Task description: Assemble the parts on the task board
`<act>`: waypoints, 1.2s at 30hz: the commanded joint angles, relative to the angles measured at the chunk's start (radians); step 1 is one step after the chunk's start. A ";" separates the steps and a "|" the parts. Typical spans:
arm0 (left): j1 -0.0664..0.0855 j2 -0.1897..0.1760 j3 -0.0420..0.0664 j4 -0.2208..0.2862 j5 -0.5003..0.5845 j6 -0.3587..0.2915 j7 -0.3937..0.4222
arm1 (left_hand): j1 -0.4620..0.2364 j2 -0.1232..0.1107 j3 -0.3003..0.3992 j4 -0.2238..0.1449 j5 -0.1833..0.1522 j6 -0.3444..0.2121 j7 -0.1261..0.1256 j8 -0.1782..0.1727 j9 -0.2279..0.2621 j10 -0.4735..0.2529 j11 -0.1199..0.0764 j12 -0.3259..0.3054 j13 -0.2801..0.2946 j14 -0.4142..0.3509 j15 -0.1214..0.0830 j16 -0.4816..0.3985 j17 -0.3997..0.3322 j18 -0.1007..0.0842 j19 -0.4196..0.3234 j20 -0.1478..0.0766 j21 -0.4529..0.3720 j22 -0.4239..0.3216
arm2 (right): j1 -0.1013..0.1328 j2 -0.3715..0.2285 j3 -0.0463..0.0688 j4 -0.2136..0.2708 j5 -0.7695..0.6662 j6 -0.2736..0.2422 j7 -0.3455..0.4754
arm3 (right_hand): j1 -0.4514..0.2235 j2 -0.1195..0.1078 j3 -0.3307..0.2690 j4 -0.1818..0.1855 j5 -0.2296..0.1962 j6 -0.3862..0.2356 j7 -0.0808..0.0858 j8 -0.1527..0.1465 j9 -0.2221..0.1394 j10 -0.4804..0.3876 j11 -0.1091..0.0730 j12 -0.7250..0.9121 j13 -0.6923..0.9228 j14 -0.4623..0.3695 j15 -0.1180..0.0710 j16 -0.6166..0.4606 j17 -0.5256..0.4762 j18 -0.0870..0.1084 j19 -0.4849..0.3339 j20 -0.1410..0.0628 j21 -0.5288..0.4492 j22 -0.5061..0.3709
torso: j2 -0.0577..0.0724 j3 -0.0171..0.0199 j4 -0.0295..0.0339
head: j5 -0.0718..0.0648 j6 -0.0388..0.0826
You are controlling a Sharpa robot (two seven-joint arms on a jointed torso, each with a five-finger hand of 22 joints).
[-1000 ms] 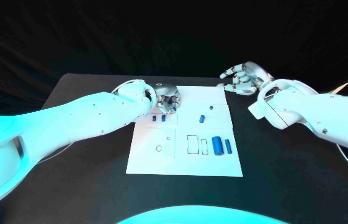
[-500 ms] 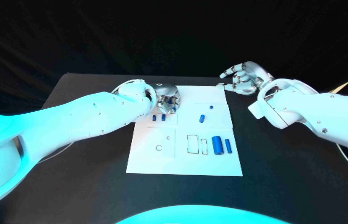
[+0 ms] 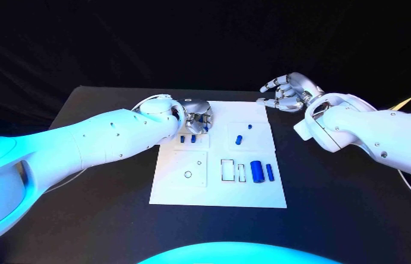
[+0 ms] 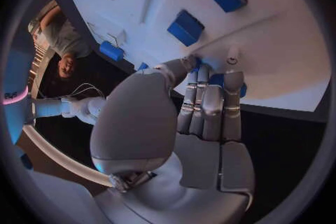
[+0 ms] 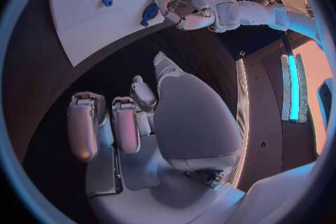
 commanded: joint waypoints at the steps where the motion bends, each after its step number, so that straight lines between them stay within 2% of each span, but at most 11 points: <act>1: -0.003 -0.009 -0.001 0.012 0.011 -0.010 0.004 | 0.004 0.030 0.046 -0.021 0.014 0.015 0.002 -0.013 0.009 0.040 -0.011 -0.011 -0.005 0.021 -0.002 0.024 0.019 -0.031 0.006 -0.001 0.016 0.016 | -0.001 0.002 0.000 0.000 -0.002 0.002 0.003 | -0.019 -0.003 0.042 0.000 0.010 0.002 -0.002 0.016 0.008 -0.012 -0.005 -0.005 0.002 0.071 -0.006 -0.013 0.167 -0.006 0.057 -0.008 -0.008 0.206 | 0.000 -0.0001 -0.0001 | 0.001 0.003; 4: -0.004 -0.025 0.004 0.031 0.030 -0.016 0.004 | 0.001 0.029 0.045 -0.021 0.014 0.016 0.002 -0.015 0.009 0.042 -0.010 -0.013 -0.005 0.021 -0.002 0.025 0.018 -0.030 0.005 0.000 0.017 0.015 | -0.001 0.002 0.000 -0.001 -0.002 0.002 0.003 | -0.019 -0.003 0.042 0.000 0.010 0.002 -0.002 0.016 0.008 -0.012 -0.005 -0.005 0.002 0.071 -0.006 -0.013 0.167 -0.006 0.057 -0.008 -0.008 0.206 | -0.001 -0.0002 0.0007 | 0.002 0.005; 11: -0.004 -0.094 0.039 0.094 0.079 -0.023 -0.007 | -0.004 0.028 0.043 -0.020 0.013 0.019 0.002 -0.017 0.010 0.044 -0.010 -0.017 -0.004 0.022 -0.001 0.025 0.018 -0.031 0.005 0.000 0.018 0.017 | -0.001 -0.002 0.000 0.000 -0.002 0.001 0.003 | -0.019 -0.003 0.042 0.000 0.010 0.002 -0.002 0.016 0.008 -0.012 -0.005 -0.005 0.002 0.071 -0.006 -0.013 0.167 -0.006 0.057 -0.008 -0.008 0.206 | -0.003 0.0017 0.0031 | 0.003 0.006; 17: -0.003 -0.143 0.059 0.127 0.109 -0.017 -0.016 | -0.010 0.025 0.040 -0.020 0.013 0.021 0.002 -0.020 0.011 0.046 -0.010 -0.022 -0.004 0.023 -0.001 0.026 0.017 -0.030 0.003 0.001 0.019 0.017 | -0.001 -0.005 0.000 0.001 -0.002 0.001 0.003 | -0.019 -0.003 0.042 0.000 0.010 0.002 -0.002 0.016 0.008 -0.012 -0.005 -0.005 0.002 0.071 -0.006 -0.013 0.167 -0.006 0.057 -0.008 -0.008 0.206 | -0.003 0.0013 0.0044 | 0.003 0.007; 25: -0.003 -0.178 0.065 0.134 0.125 -0.004 -0.022 | -0.013 0.024 0.038 -0.019 0.013 0.022 0.002 -0.022 0.011 0.047 -0.010 -0.024 -0.004 0.022 -0.001 0.026 0.015 -0.031 0.003 0.002 0.019 0.018 | -0.002 -0.008 0.000 0.001 -0.002 0.000 0.002 | -0.019 -0.003 0.042 0.000 0.010 0.002 -0.002 0.016 0.008 -0.012 -0.005 -0.005 0.002 0.071 -0.006 -0.013 0.167 -0.006 0.057 -0.008 -0.008 0.206 | 0.000 -0.0004 0.0020 | 0.007 0.007; 36: -0.004 -0.172 0.065 0.115 0.125 0.014 -0.026 | -0.015 0.024 0.038 -0.018 0.013 0.023 0.002 -0.022 0.011 0.047 -0.010 -0.026 -0.004 0.022 -0.001 0.025 0.014 -0.030 0.003 0.002 0.019 0.018 | -0.002 -0.007 0.000 0.001 -0.003 0.000 0.001 | -0.019 -0.003 0.042 0.000 0.010 0.002 -0.002 0.016 0.008 -0.012 -0.005 -0.005 0.002 0.071 -0.006 -0.013 0.167 -0.006 0.057 -0.008 -0.008 0.206 | 0.001 0.0001 0.0015 | 0.010 0.002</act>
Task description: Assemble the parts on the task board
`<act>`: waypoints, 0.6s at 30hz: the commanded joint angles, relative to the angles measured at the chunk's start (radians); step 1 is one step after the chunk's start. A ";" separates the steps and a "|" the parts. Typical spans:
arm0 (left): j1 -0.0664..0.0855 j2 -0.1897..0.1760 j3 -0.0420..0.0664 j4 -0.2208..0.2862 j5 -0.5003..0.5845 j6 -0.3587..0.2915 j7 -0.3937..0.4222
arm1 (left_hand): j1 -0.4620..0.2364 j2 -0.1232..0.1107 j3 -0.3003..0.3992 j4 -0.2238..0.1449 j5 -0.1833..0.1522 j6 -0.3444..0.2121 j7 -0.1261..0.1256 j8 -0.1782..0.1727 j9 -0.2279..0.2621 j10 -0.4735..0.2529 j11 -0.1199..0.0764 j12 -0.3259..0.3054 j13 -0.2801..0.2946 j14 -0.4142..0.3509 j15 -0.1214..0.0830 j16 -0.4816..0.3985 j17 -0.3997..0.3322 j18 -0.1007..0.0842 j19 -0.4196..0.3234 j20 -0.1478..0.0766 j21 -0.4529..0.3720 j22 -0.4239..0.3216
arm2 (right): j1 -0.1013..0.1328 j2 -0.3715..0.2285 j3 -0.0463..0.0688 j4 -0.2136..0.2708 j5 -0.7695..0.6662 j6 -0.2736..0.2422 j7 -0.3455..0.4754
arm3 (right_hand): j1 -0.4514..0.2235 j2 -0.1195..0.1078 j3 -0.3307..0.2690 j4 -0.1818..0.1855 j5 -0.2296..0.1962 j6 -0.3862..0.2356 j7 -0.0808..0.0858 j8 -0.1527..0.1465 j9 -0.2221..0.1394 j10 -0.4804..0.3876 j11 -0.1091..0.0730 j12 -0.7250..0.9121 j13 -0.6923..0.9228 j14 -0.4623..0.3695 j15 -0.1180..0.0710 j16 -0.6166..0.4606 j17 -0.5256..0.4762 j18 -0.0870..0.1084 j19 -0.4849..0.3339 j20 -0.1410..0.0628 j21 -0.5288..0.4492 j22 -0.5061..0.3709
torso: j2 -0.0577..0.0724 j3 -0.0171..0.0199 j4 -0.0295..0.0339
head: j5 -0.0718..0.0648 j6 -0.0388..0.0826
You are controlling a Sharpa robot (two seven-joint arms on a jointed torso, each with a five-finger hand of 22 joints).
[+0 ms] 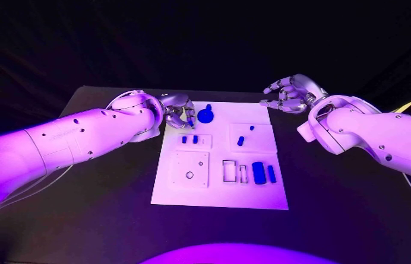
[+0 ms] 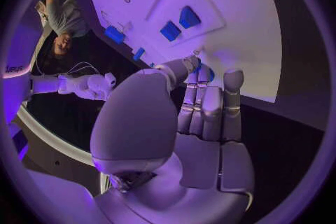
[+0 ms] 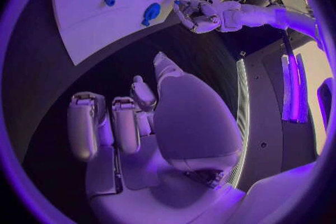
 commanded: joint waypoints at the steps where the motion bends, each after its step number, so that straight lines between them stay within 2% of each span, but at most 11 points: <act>1: 0.001 0.008 0.000 -0.006 0.000 0.008 0.000 | -0.018 0.021 0.016 0.003 0.013 0.022 0.004 -0.008 0.011 0.041 -0.010 -0.003 0.004 0.006 -0.002 0.025 0.013 -0.030 0.001 0.002 0.018 0.016 | -0.001 0.000 0.000 0.001 -0.002 0.001 0.001 | -0.019 -0.003 0.042 0.000 0.010 0.002 -0.002 0.016 0.008 -0.012 -0.005 -0.005 0.002 0.071 -0.006 -0.013 0.167 -0.006 0.057 -0.008 -0.008 0.206 | 0.000 0.0002 -0.0006 | 0.000 -0.004; 18: 0.000 0.034 -0.007 -0.033 -0.008 0.033 -0.003 | -0.019 0.021 0.015 0.003 0.013 0.023 0.003 -0.009 0.012 0.042 -0.010 -0.005 0.005 0.006 -0.002 0.025 0.013 -0.030 0.001 0.002 0.018 0.015 | -0.001 0.002 0.000 0.002 -0.004 0.001 0.001 | -0.021 -0.004 0.044 -0.001 0.010 0.001 -0.003 0.020 0.007 -0.010 -0.006 -0.005 0.000 0.071 -0.008 -0.015 0.165 -0.005 0.057 -0.009 -0.011 0.204 | 0.000 0.0008 -0.0007 | 0.002 -0.007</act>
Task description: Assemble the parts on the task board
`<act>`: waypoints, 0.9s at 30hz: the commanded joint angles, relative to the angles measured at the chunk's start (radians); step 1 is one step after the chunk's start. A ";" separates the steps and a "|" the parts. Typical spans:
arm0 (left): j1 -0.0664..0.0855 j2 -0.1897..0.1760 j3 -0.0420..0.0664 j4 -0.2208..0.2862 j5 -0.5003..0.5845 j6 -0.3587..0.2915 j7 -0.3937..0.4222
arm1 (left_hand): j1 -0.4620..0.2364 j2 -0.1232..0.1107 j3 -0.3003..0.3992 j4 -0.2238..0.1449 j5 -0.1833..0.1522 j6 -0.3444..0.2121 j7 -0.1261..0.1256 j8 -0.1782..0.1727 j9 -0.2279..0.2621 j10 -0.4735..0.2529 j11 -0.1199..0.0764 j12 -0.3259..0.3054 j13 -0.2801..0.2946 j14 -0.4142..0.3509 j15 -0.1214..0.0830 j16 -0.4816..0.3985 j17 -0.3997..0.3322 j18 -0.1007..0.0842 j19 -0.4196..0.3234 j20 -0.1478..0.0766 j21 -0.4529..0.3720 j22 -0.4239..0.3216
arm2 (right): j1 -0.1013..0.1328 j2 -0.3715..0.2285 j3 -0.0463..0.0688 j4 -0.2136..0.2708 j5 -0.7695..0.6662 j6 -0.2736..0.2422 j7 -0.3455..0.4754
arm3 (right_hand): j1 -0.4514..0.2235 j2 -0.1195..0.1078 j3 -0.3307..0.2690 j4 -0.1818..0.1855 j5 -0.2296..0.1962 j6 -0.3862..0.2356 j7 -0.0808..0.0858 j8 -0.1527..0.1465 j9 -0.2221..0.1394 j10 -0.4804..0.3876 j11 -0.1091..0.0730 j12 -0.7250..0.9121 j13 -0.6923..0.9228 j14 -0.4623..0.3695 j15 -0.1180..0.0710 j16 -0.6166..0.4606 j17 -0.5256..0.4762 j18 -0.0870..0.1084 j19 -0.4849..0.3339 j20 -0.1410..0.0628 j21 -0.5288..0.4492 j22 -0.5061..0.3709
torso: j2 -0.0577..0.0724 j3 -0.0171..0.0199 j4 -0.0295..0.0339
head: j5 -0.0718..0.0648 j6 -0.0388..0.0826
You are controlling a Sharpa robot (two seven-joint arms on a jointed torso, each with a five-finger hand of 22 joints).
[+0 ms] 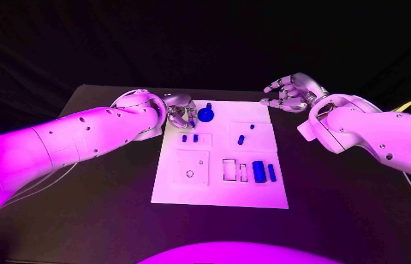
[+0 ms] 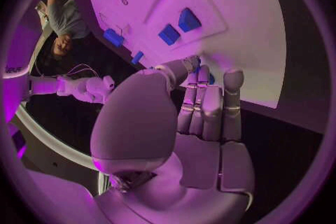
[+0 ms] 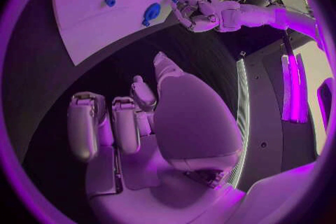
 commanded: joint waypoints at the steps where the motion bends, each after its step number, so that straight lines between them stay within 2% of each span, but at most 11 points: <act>1: 0.000 0.006 -0.001 -0.003 -0.003 0.008 -0.001 | -0.012 0.015 0.015 0.004 0.013 0.017 0.002 -0.001 0.012 0.042 -0.010 -0.004 0.005 0.006 -0.002 0.025 0.013 -0.030 0.001 0.002 0.018 0.015 | -0.001 0.001 0.000 0.002 -0.003 0.001 0.001 | -0.021 -0.004 0.044 -0.001 0.010 0.001 -0.003 0.020 0.007 -0.010 -0.006 -0.005 0.000 0.071 -0.008 -0.015 0.165 -0.005 0.057 -0.009 -0.011 0.204 | 0.000 -0.0003 0.0003 | 0.000 -0.002; 27: -0.002 0.010 -0.006 -0.008 -0.008 0.036 -0.006 | -0.013 0.016 0.013 0.002 0.010 0.025 0.001 -0.002 0.015 0.050 -0.012 -0.008 0.007 0.008 -0.003 0.026 0.015 -0.031 0.002 0.002 0.019 0.019 | -0.001 0.000 0.000 0.001 -0.003 0.001 0.002 | -0.021 -0.004 0.044 -0.001 0.010 0.001 -0.003 0.020 0.007 -0.010 -0.006 -0.005 0.000 0.071 -0.008 -0.015 0.165 -0.005 0.057 -0.009 -0.011 0.204 | -0.001 0.0004 0.0007 | -0.001 -0.005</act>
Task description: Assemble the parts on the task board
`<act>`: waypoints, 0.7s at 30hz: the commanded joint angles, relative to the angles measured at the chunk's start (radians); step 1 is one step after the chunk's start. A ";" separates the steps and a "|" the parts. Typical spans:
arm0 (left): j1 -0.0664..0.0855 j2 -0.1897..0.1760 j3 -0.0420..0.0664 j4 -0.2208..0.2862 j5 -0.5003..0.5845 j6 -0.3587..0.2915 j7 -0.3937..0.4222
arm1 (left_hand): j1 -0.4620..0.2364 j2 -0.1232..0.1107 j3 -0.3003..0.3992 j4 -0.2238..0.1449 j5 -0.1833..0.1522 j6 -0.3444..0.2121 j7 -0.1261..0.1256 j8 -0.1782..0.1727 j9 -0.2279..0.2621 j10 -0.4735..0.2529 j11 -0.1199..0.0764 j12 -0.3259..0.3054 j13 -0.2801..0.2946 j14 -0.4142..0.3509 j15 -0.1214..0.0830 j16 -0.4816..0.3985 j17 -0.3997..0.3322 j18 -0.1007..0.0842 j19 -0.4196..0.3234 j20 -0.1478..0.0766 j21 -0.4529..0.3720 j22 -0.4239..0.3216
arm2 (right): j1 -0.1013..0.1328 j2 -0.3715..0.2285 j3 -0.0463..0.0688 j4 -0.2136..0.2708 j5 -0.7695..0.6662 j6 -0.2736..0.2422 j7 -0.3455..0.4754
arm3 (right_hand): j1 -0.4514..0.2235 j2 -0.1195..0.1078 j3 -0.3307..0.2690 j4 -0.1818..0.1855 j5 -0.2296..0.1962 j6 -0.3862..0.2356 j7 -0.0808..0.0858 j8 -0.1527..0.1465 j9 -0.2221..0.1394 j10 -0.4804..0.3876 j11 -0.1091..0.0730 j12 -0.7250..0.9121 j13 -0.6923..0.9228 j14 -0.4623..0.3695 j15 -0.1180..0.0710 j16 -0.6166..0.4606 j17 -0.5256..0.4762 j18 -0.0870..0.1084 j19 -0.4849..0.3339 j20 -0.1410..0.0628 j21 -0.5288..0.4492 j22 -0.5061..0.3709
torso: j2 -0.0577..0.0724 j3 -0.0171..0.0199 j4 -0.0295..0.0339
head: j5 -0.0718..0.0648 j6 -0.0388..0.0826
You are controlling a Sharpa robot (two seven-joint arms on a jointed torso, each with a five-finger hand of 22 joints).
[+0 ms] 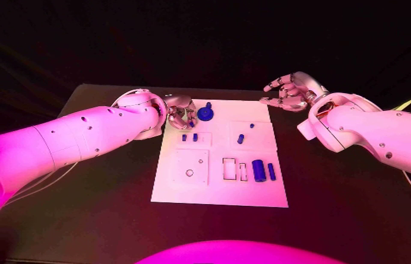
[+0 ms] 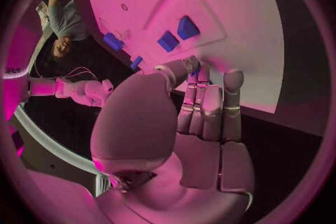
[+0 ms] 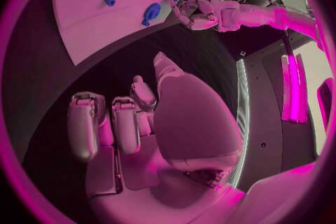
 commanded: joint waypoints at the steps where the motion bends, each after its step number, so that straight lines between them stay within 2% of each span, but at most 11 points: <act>1: -0.002 0.001 -0.002 0.004 0.004 0.002 0.006 | -0.011 0.014 0.013 0.002 0.010 0.025 0.001 -0.002 0.015 0.047 -0.008 -0.007 0.007 0.008 -0.003 0.026 0.015 -0.030 0.002 0.002 0.019 0.019 | -0.001 0.000 0.000 0.001 -0.002 0.001 0.002 | -0.021 -0.004 0.034 0.008 0.010 0.001 -0.003 0.020 0.007 -0.010 -0.006 -0.005 0.000 0.071 -0.008 -0.015 0.165 -0.005 0.057 -0.009 -0.011 0.204 | 0.000 0.0004 0.0003 | 0.001 0.000; 12: -0.002 0.003 -0.004 0.005 0.018 -0.028 0.022 | -0.011 0.015 0.012 0.001 0.009 0.029 0.000 -0.003 0.016 0.051 -0.009 -0.008 0.008 0.009 -0.004 0.027 0.016 -0.031 0.005 0.002 0.022 0.023 | -0.001 0.001 0.000 0.000 -0.002 0.001 0.002 | -0.021 -0.004 0.035 0.008 0.010 0.000 -0.003 0.021 0.007 -0.009 -0.006 -0.005 -0.002 0.071 -0.008 -0.015 0.165 -0.005 0.057 -0.009 -0.011 0.204 | 0.001 0.0003 -0.0007 | 0.002 0.002; 21: -0.002 0.004 -0.004 0.003 0.016 -0.015 0.008 | -0.011 0.018 0.012 0.001 0.009 0.033 -0.001 -0.003 0.017 0.055 -0.011 -0.010 0.009 0.009 -0.005 0.028 0.015 -0.031 0.005 0.002 0.022 0.024 | -0.001 0.001 0.000 -0.001 -0.002 0.002 0.002 | -0.021 -0.004 0.035 0.008 0.010 0.000 -0.003 0.021 0.007 -0.009 -0.006 -0.005 -0.002 0.071 -0.008 -0.015 0.165 -0.005 0.057 -0.009 -0.011 0.204 | 0.001 0.0004 -0.0006 | 0.000 0.001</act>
